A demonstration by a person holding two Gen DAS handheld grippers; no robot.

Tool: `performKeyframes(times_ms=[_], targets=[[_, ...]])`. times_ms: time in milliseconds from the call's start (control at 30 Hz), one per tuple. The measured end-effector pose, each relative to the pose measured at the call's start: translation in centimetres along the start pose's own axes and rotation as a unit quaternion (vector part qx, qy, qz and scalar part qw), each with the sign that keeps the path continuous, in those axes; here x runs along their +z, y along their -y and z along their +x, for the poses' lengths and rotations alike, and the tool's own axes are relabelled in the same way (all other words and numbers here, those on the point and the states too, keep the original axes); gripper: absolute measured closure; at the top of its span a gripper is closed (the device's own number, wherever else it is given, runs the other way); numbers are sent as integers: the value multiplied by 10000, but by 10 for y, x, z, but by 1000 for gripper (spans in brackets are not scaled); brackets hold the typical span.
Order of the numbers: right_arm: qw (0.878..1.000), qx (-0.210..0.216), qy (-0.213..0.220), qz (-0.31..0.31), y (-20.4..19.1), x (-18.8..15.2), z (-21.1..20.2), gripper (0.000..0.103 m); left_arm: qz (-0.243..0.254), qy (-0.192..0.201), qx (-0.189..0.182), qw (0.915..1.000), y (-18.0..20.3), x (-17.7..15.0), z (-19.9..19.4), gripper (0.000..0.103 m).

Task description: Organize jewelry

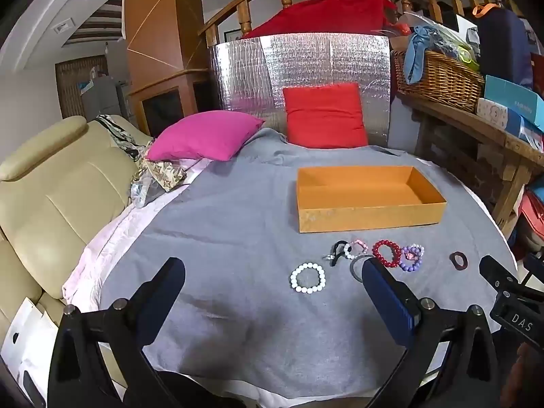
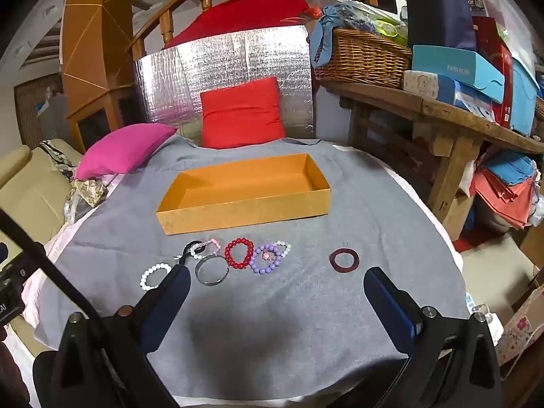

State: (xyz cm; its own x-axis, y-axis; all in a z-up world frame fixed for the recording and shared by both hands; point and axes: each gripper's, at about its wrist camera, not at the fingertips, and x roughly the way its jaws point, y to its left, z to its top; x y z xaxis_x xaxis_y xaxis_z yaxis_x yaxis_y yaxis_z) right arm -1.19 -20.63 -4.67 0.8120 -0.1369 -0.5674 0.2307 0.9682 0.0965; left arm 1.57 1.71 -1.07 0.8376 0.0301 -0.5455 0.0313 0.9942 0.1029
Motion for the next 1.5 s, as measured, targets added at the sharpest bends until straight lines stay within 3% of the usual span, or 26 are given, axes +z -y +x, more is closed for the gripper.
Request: performKeyframes(times_ms=[1500], targets=[[9995,-76,-299,-21,-10,2,35,0,-31,-292,-11,9996,-8,-14,36,0]])
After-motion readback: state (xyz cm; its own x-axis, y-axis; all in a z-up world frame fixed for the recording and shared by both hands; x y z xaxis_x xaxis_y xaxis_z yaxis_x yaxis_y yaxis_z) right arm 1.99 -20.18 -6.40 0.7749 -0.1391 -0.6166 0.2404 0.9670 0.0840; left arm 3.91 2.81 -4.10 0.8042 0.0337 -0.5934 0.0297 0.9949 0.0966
